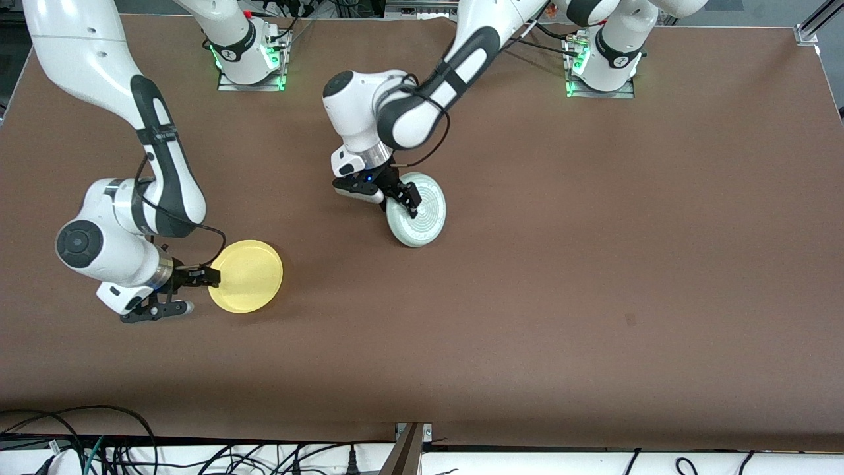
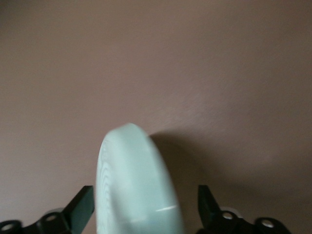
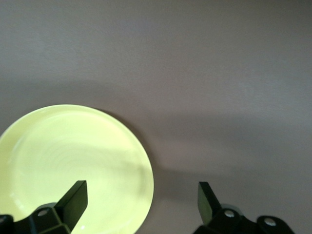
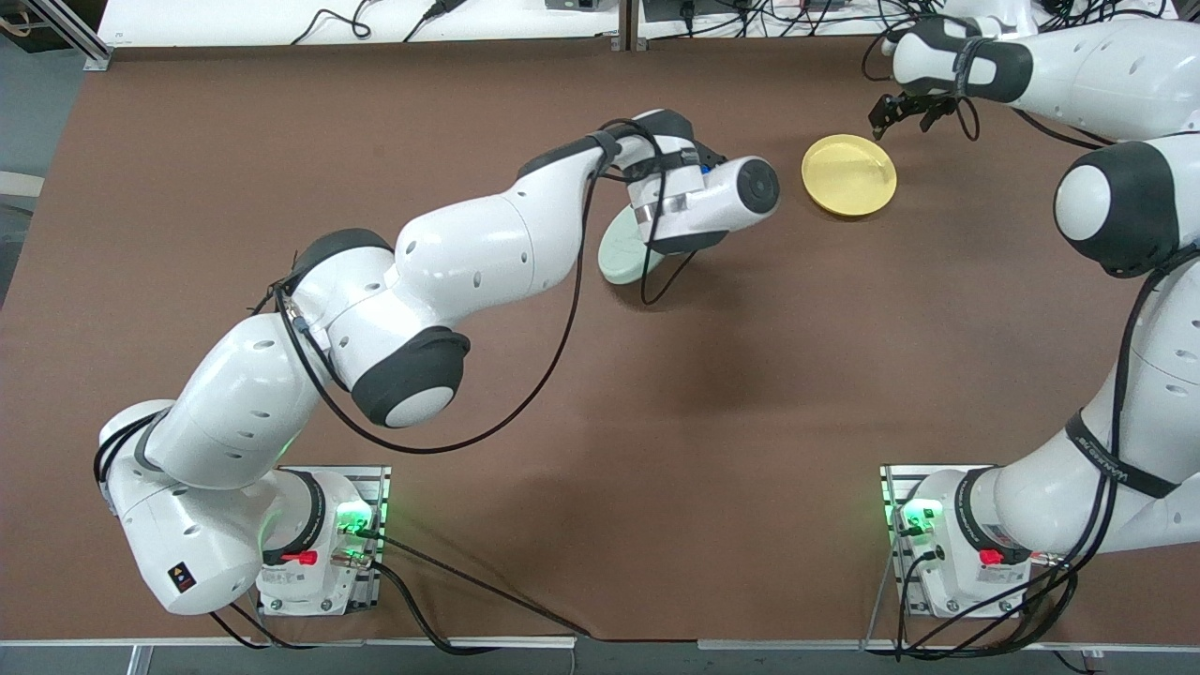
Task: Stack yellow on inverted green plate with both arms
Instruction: 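Lay the green plate upside down while the right gripper grasps the yellow plate, then release the green plate and raise the left gripper away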
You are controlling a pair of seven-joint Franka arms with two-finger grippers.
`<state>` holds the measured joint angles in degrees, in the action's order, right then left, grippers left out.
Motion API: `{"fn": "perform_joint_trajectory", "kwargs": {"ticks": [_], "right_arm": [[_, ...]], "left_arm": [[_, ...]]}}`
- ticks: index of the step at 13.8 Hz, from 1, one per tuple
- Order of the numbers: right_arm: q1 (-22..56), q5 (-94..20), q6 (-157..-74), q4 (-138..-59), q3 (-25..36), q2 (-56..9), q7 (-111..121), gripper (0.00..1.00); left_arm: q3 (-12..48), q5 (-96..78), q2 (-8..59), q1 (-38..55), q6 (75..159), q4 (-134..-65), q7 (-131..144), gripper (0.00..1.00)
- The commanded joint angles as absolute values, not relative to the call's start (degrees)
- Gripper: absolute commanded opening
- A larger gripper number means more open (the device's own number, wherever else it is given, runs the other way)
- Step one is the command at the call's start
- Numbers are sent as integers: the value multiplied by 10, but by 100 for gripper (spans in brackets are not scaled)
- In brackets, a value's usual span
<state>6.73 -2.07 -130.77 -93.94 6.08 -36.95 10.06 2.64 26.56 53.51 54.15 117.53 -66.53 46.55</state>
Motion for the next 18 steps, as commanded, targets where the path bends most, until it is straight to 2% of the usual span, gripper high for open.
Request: {"fn": "perform_joint_trajectory", "kwargs": {"ticks": [1,3,6,9,13,18], "right_arm": [[61,-36,-1332,-938,56,-394,120,100],[54,-36,-1367,-962,55,-397,120,90],[51,-37,-1402,-991,54,-398,120,63],[52,-50,-1411,-1008,53,-398,120,39],[53,-53,-1388,-1006,52,-391,120,0],[55,-124,-1255,-993,13,-329,64,0]], "left_arm": [[33,187,553,505,1257,-658,470,100],[33,144,548,501,1267,-657,472,100],[33,101,499,470,1244,-667,473,100],[34,102,440,426,1140,-685,468,100],[32,108,367,361,1026,-685,453,100],[36,86,263,216,934,-684,296,100]]}}
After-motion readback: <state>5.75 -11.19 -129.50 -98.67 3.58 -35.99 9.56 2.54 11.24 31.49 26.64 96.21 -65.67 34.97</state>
